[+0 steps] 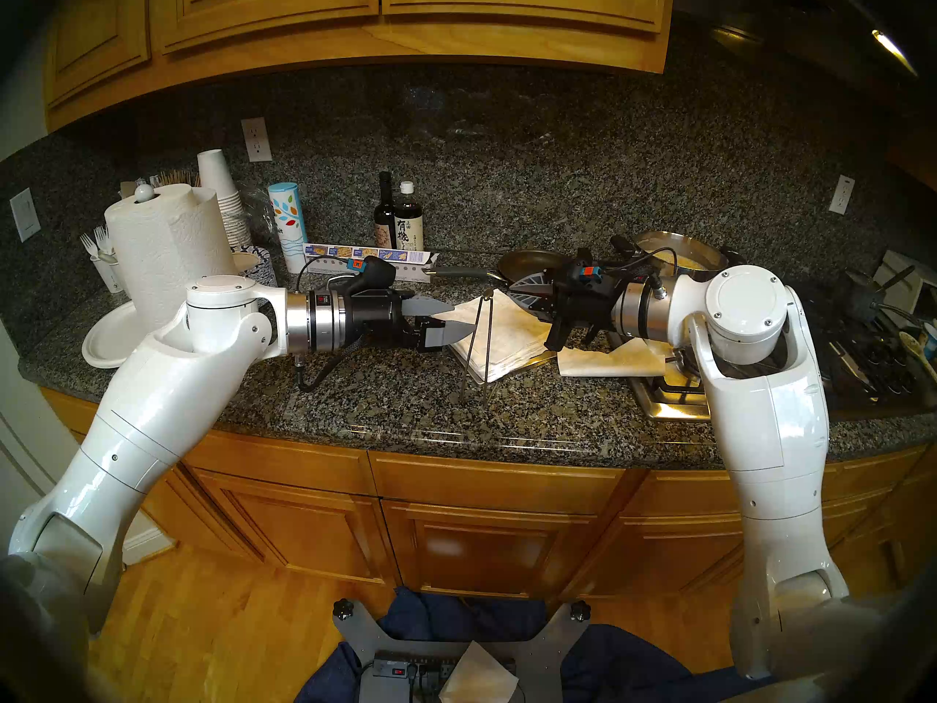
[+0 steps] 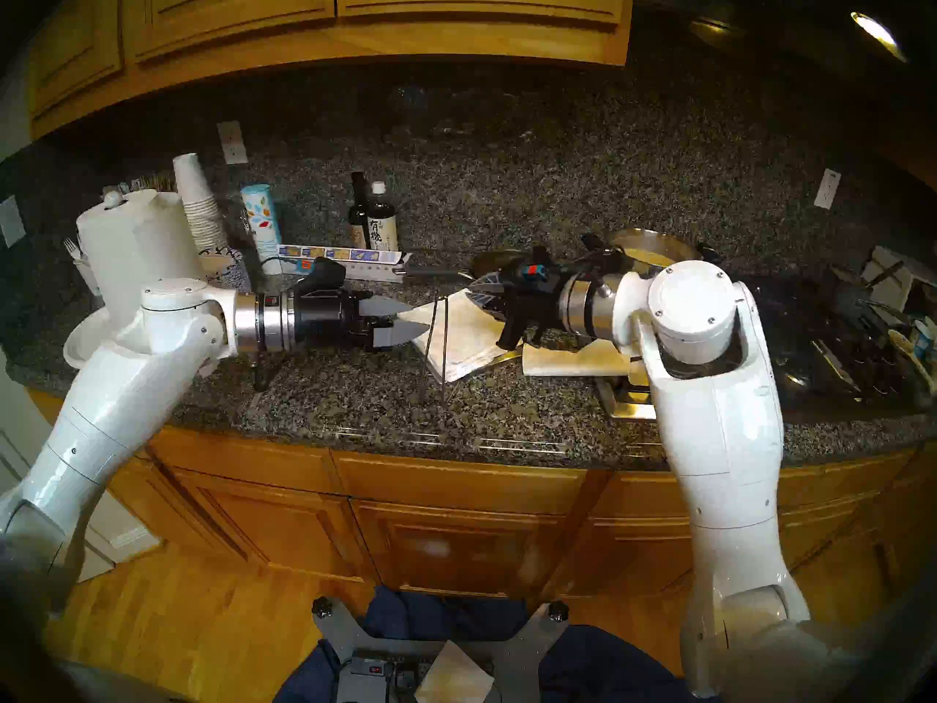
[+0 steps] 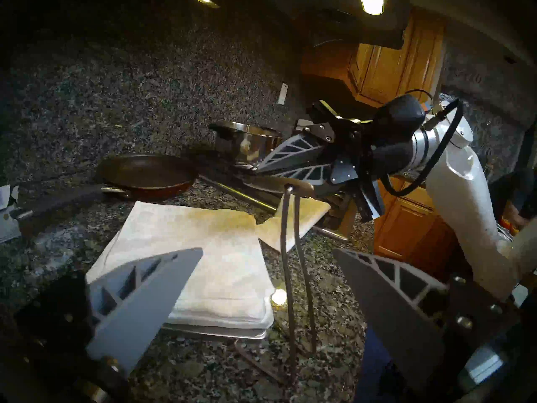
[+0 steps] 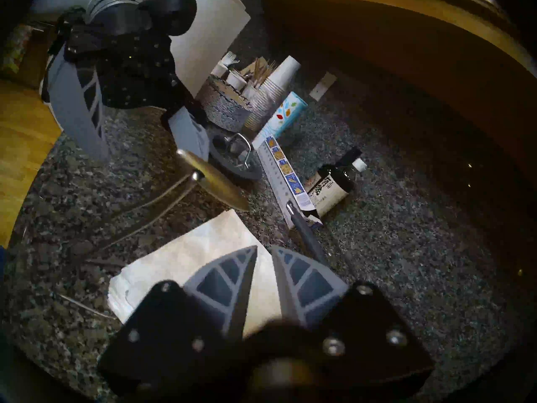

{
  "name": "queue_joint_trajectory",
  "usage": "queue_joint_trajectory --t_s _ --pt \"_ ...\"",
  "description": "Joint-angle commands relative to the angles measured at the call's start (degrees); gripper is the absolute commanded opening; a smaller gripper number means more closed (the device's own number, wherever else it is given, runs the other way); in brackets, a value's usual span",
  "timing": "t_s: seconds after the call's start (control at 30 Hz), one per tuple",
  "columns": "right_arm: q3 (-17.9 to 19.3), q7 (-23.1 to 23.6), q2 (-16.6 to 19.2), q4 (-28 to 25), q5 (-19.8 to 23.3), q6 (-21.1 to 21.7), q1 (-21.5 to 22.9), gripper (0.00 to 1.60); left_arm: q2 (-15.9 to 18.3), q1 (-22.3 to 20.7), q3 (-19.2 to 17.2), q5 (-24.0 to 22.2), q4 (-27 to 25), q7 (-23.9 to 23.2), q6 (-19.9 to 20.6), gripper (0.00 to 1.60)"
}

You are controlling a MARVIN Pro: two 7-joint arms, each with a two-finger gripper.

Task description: Take napkin out of napkin holder

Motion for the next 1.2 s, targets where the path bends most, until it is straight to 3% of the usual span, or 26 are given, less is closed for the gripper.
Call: queue_joint_trajectory --t_s 0.0,0.1,0.5,0.57,0.67,0.73,1.17 --pt "-0.63 0.71 0.21 -0.61 -0.13 0.37 4.02 0.38 -0.96 -2.94 -0.35 0.06 0.26 -0.32 -0.26 1.6" --pt "-0.86 0.96 0.37 -0.52 -0.16 0.57 4.1 0.0 -1.0 -3.1 -0.19 0.16 0.52 -0.47 -0.24 1.6" --pt "-0.82 3.0 1.42 -1.51 -0.18 1.73 3.39 0.0 -0.81 -2.84 0.36 0.22 0.84 -1.32 0.2 1.56" --pt "-0.75 3.11 1.28 -1.56 -0.06 1.72 3.3 0.0 -0.98 -2.92 0.54 0.29 1.13 -1.27 0.3 1.47" --pt "-1.02 3.09 0.89 -1.63 -0.04 1.58 3.32 0.0 -1.25 -3.14 0.9 0.43 1.57 -1.4 0.32 1.15" --pt "-1.26 3.03 0.62 -1.52 0.05 1.36 3.41 0.0 -1.39 -3.27 1.11 0.5 1.83 -1.55 0.3 1.08" --pt "-2.78 3.18 -0.49 -0.58 0.02 0.94 3.96 0.0 -1.78 -3.39 1.6 0.56 2.58 -1.97 0.24 0.97"
